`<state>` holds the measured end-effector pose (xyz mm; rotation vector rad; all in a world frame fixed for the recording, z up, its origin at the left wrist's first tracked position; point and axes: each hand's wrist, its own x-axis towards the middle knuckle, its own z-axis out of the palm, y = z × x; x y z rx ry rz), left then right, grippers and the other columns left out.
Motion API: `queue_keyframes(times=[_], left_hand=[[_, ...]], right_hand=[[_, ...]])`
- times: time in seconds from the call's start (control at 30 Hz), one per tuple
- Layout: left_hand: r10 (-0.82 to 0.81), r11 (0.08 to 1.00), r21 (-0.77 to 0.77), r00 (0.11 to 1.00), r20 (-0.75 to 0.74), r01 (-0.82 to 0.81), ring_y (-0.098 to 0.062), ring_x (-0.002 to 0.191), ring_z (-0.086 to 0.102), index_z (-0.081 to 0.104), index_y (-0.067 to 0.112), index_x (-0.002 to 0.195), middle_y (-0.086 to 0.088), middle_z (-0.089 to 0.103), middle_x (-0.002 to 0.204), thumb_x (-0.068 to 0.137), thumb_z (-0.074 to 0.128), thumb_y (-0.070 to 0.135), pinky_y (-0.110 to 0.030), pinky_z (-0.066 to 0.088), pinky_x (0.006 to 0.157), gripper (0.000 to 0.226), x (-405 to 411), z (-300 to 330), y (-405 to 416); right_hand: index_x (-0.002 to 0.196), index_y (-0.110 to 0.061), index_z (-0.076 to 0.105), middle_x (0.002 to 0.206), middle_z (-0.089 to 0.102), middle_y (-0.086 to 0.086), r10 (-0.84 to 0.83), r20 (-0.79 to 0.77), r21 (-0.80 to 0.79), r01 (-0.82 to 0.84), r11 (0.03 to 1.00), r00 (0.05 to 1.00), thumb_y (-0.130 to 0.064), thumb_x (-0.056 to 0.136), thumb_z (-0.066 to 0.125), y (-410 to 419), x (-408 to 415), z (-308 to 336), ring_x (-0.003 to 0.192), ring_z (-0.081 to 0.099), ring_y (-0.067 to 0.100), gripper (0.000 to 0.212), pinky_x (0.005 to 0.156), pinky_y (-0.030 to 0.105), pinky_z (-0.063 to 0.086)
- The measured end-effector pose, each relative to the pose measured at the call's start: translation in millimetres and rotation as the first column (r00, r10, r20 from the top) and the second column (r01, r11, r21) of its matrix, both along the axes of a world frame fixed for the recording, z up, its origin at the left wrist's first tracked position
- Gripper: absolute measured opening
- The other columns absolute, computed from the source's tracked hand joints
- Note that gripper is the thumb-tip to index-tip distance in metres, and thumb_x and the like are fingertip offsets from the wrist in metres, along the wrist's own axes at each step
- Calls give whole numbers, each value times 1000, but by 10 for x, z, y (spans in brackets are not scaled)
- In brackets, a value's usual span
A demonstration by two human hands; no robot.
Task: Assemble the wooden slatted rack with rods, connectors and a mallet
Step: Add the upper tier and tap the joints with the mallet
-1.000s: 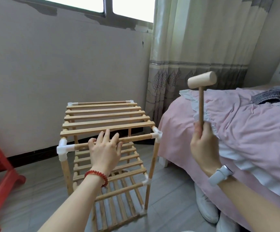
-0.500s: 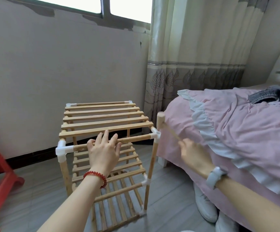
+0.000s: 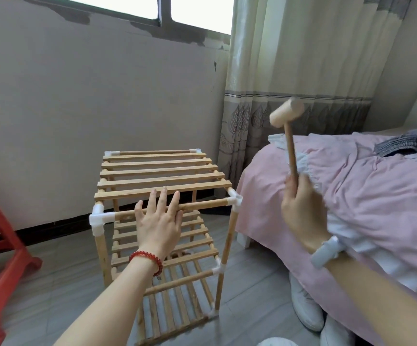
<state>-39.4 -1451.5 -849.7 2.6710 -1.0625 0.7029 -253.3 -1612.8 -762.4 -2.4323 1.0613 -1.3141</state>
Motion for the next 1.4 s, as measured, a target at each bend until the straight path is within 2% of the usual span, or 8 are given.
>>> queue_keyframes(times=[0.1,0.27,0.43,0.6,0.73,0.9,1.07,1.4], left_hand=[[4,1000,11,1000,-15,-4,-26,147,5,11,32,151,-3,13,159,99,17,48,-49,12,112,55,-16,-23,11],[3,1000,28,1000,-30,-2,-25,147,4,7,32,151,-3,11,159,98,17,49,-49,12,113,56,-17,0,23],[-5,999,39,999,-47,7,-24,147,2,4,32,151,-3,8,160,99,17,48,-49,10,113,57,-49,4,65],[-1,999,42,999,-38,2,-24,147,2,4,32,151,-3,9,160,98,18,49,-49,11,113,57,-52,40,58],[-10,998,58,999,-51,13,-24,147,-1,0,32,151,-2,6,160,99,16,49,-48,10,115,57,-96,32,52],[-11,999,37,999,-46,13,-24,147,0,1,32,151,-3,8,160,98,18,50,-48,10,114,58,-76,43,57],[-47,998,43,994,-101,51,-20,147,-4,5,30,152,0,6,160,99,22,49,-44,2,117,59,-113,72,57],[-7,835,-548,994,-105,-52,-31,131,39,50,6,133,-15,44,141,88,60,14,-53,29,103,47,85,195,845]], right_hand=[[99,-10,50,97,62,16,90,-506,217,26,976,858,-31,101,28,54,-21,-523,96,61,38,30,75,39,47],[104,0,54,90,63,24,-36,19,48,35,998,999,-27,100,39,31,-89,35,87,57,44,31,62,35,28],[103,-9,53,107,63,15,111,-552,258,43,965,826,-32,101,32,177,-82,-390,101,57,36,31,75,36,41],[106,-1,54,96,63,22,-37,52,122,30,992,998,-27,101,36,107,-80,74,88,57,40,32,64,33,29],[108,-6,52,109,62,18,81,-471,300,73,951,879,-30,102,31,145,-14,-358,101,59,36,33,75,36,41],[104,0,53,89,63,21,-27,117,84,17,996,993,-25,101,38,107,-47,87,84,59,39,30,60,32,22],[107,-9,51,110,61,16,141,-529,349,64,935,837,-32,102,30,229,-26,-494,104,57,36,32,73,35,37],[89,-21,58,71,61,-2,559,-276,381,-445,810,782,-34,100,37,784,398,-270,69,61,19,27,71,46,52]])
